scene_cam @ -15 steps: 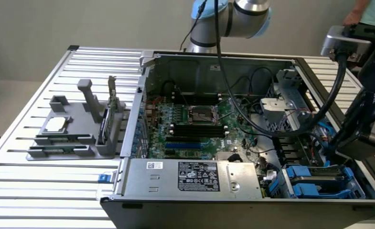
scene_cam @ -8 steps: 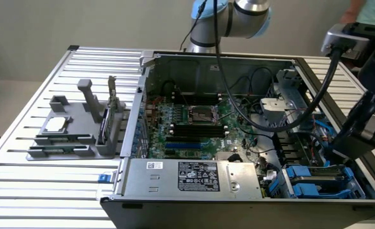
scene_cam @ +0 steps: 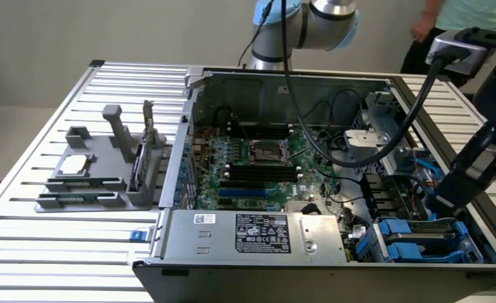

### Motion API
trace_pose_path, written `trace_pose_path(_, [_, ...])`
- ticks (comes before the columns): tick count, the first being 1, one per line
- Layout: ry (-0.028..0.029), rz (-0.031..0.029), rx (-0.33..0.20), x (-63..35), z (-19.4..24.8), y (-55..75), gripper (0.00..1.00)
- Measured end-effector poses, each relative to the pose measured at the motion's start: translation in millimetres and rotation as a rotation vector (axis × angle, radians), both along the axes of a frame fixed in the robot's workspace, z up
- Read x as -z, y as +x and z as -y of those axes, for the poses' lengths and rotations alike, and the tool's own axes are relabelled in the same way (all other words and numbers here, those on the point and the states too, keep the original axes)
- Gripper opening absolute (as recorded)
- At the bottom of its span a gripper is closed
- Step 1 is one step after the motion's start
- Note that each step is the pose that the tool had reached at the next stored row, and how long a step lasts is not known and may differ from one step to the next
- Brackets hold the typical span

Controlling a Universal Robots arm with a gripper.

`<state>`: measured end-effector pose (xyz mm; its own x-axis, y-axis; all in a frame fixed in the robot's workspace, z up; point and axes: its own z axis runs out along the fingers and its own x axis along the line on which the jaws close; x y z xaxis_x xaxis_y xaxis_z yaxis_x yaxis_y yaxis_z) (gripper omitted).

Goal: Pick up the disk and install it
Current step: 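Insert the first disk wire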

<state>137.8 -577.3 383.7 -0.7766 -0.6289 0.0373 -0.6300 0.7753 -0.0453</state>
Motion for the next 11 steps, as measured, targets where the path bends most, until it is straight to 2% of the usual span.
trace_pose_path(11, [0.0005, -0.0001, 0.180, 0.6, 0.0, 0.0, 0.41])
